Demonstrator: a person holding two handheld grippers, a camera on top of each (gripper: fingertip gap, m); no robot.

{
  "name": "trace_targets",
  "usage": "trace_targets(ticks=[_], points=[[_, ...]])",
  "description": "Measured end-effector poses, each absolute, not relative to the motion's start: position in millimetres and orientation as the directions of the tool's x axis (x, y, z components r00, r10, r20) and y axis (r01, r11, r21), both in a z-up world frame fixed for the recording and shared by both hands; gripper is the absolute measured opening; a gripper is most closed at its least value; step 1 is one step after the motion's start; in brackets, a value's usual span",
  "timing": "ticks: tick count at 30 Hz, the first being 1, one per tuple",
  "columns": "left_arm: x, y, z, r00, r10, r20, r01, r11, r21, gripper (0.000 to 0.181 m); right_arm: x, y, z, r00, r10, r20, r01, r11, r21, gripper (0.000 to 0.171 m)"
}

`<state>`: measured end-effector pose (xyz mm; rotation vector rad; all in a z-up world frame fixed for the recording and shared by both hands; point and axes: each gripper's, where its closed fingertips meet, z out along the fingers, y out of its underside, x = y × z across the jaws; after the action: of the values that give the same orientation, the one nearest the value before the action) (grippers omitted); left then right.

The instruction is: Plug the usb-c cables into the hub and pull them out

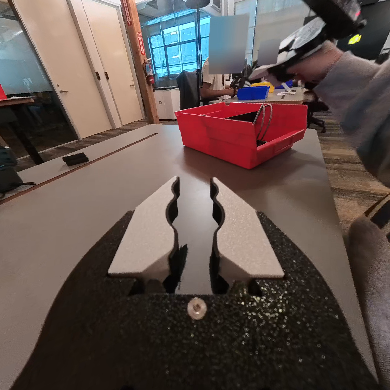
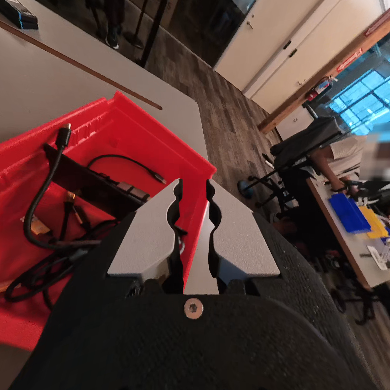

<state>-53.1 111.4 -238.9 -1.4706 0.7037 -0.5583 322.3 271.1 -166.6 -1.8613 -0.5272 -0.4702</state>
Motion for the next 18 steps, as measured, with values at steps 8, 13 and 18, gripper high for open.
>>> trace_targets(ticks=[8,13,18], points=[[-39.0,82.7,-196.4,0.608,-0.776,0.167,0.07,-0.157,-0.985,0.092,362.2,230.5,-196.9,0.891,0.09,0.444,0.437,-0.431,-0.79,0.026],[-133.0,78.3,-170.1,0.915,-0.403,-0.006,-0.096,-0.204,-0.974,0.113,374.5,216.9,-211.6,0.919,0.115,0.376,0.383,-0.485,-0.787,0.044],[-232.0,52.3,-212.8,0.998,-0.006,-0.067,-0.061,-0.502,-0.863,0.134,363.8,209.1,-241.9,0.971,0.2,0.133,0.226,-0.57,-0.79,0.092]])
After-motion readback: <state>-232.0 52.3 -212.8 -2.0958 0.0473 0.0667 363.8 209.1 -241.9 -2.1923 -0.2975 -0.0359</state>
